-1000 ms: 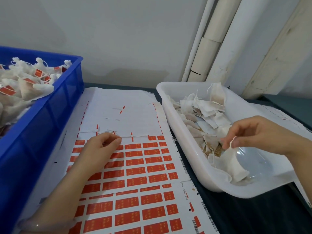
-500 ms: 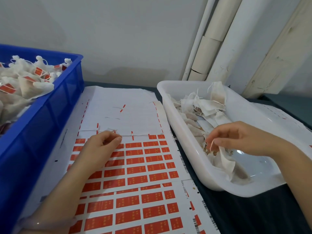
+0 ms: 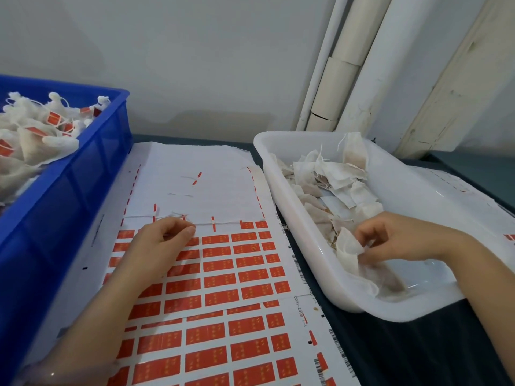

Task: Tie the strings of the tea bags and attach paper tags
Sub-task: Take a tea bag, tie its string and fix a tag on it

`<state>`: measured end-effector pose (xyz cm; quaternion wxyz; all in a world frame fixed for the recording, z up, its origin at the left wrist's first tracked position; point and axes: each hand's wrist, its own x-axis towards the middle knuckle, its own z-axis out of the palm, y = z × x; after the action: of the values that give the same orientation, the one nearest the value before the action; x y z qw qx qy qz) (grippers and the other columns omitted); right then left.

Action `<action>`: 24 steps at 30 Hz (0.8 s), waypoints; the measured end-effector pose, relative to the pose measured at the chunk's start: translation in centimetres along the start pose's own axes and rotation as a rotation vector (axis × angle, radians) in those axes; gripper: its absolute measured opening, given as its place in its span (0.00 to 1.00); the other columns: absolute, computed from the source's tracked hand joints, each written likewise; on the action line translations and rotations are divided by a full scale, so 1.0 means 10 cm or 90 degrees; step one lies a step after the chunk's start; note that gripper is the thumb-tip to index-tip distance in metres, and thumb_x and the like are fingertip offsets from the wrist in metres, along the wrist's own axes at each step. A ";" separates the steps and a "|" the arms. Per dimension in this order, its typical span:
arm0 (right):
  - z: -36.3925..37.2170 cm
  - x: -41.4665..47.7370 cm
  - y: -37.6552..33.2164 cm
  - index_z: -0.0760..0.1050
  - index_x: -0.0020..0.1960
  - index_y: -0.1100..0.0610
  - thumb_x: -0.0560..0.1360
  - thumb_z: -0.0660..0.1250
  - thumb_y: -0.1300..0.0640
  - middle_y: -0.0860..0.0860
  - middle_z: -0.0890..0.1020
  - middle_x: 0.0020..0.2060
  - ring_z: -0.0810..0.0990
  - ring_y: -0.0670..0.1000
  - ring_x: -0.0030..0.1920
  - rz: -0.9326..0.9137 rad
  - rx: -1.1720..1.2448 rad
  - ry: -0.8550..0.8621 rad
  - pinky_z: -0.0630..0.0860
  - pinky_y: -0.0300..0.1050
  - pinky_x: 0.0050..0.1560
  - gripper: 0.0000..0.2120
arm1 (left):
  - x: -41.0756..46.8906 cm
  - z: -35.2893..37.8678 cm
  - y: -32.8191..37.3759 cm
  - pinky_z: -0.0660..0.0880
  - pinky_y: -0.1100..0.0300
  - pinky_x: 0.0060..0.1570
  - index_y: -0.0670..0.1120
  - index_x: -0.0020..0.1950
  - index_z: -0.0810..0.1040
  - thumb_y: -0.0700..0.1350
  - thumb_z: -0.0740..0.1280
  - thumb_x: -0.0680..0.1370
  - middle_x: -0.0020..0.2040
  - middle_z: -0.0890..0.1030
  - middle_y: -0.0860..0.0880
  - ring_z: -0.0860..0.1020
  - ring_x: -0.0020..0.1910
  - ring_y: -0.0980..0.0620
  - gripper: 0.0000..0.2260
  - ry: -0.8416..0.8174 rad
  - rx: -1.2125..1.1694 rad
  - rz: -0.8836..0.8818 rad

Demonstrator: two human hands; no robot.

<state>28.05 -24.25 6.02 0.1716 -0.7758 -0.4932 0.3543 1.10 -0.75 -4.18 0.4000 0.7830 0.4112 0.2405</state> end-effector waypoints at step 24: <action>1.45 0.67 -1.62 0.72 0.40 0.45 0.72 0.69 0.54 0.39 0.79 0.38 0.78 0.35 0.42 -0.269 0.183 0.356 0.74 0.26 0.40 0.07 | -0.33 -0.36 0.39 0.76 0.69 0.38 0.56 0.49 0.80 0.54 0.73 0.68 0.45 0.81 0.58 0.80 0.46 0.58 0.12 0.056 -0.395 0.208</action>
<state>8.96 -12.14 3.42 0.4758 -0.6917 -0.5219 0.1512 -1.46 -3.33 0.93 0.5571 0.6685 0.2046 0.4481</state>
